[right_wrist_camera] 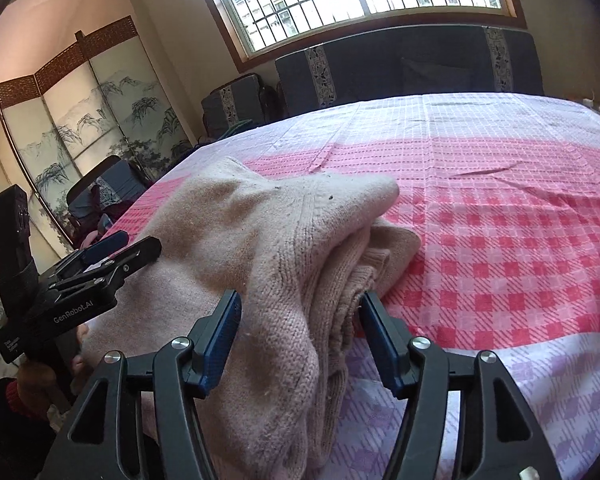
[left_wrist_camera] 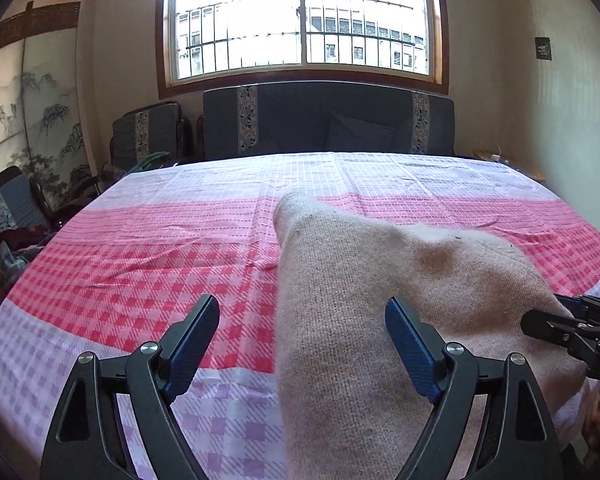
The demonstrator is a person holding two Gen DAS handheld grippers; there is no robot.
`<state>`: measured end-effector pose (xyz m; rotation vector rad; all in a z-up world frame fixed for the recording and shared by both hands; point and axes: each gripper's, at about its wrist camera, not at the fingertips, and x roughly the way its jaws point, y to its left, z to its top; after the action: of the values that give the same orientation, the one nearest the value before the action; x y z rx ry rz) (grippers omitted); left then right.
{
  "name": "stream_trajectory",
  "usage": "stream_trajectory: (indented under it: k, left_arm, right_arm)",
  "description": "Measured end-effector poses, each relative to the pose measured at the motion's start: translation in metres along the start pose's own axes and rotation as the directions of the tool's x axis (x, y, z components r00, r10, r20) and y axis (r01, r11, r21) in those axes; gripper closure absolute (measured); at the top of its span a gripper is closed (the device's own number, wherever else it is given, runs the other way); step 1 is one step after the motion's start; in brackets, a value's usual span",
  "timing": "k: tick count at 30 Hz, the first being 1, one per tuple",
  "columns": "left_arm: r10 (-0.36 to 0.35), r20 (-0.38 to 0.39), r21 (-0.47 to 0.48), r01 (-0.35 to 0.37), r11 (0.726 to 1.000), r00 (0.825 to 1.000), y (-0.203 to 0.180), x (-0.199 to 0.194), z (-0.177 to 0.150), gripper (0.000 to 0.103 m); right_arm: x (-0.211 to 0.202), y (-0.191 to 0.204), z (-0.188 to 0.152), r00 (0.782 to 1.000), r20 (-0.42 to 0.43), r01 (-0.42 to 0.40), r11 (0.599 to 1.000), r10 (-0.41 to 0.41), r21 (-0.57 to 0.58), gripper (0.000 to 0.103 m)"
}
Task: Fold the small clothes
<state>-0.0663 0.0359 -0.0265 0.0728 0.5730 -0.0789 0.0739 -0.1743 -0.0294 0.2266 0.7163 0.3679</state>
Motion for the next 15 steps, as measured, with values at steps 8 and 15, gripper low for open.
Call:
stream_trajectory:
  k: [8,15]
  left_arm:
    - [0.094,0.12,-0.051,-0.089,0.995,0.988,0.005,-0.052,0.022,0.001]
    - [0.117,0.153,-0.036,-0.112,0.993,0.981,-0.008,-0.081,0.037,0.0]
  right_arm:
    - [-0.073,0.042,0.0,0.957,0.275,0.122,0.989,-0.093,-0.09,0.017]
    - [-0.106,0.07,0.002,0.932,0.355,0.133,0.98,-0.073,-0.146,0.012]
